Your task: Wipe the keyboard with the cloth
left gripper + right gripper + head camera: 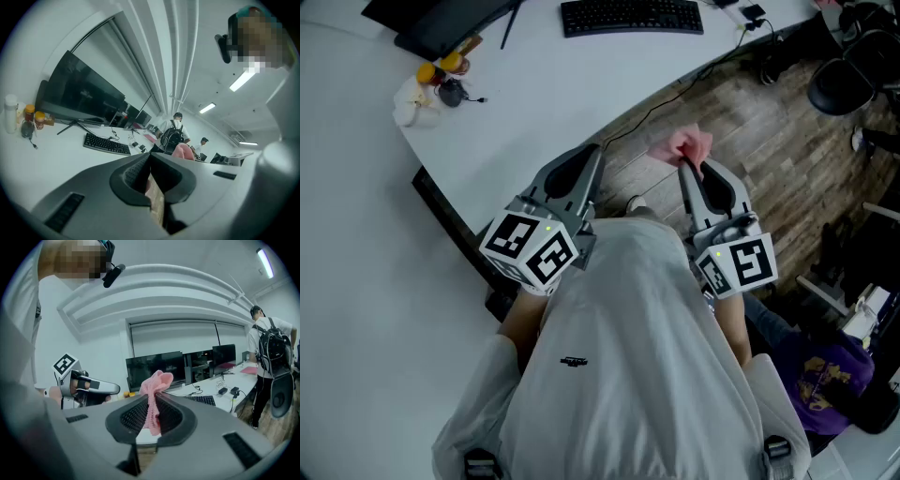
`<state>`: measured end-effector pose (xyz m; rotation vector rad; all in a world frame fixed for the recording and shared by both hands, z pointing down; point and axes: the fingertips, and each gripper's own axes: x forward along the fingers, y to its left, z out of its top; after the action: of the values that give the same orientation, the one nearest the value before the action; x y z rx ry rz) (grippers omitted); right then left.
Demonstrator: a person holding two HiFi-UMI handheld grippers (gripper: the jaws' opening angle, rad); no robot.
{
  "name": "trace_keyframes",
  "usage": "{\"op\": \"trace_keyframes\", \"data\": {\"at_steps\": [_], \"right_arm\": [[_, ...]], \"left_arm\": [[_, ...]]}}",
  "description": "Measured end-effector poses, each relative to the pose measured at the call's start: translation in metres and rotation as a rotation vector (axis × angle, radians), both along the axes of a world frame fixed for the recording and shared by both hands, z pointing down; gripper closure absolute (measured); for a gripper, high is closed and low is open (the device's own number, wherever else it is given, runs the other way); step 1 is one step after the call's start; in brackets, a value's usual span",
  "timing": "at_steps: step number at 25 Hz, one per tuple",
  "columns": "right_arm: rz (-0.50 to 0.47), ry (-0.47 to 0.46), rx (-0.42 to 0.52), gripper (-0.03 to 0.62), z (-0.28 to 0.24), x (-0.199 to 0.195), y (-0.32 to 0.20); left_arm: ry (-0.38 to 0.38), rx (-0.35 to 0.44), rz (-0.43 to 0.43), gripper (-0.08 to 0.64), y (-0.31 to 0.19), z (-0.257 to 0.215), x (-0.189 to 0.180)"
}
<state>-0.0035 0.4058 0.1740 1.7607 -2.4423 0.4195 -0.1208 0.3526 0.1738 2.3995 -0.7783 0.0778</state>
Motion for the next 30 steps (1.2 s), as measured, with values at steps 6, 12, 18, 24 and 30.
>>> {"op": "trace_keyframes", "data": {"at_steps": [6, 12, 18, 24, 30], "right_arm": [[-0.018, 0.009, 0.033, 0.558, 0.001, 0.063, 0.016], [0.02, -0.04, 0.042, 0.555, 0.013, 0.118, 0.036], [0.044, -0.07, 0.058, 0.554, 0.023, 0.169, 0.051], [0.049, -0.101, 0.061, 0.551, 0.024, 0.188, 0.05], [0.034, -0.112, 0.073, 0.551, 0.024, 0.185, 0.026]], "left_arm": [[-0.07, 0.066, -0.004, 0.54, 0.023, -0.003, 0.073], [-0.145, 0.083, 0.008, 0.54, 0.041, 0.008, 0.127], [-0.176, 0.086, -0.017, 0.54, 0.048, 0.015, 0.159], [-0.21, 0.092, -0.037, 0.54, 0.038, 0.014, 0.168], [-0.215, 0.094, -0.067, 0.54, 0.013, 0.015, 0.161]]}}
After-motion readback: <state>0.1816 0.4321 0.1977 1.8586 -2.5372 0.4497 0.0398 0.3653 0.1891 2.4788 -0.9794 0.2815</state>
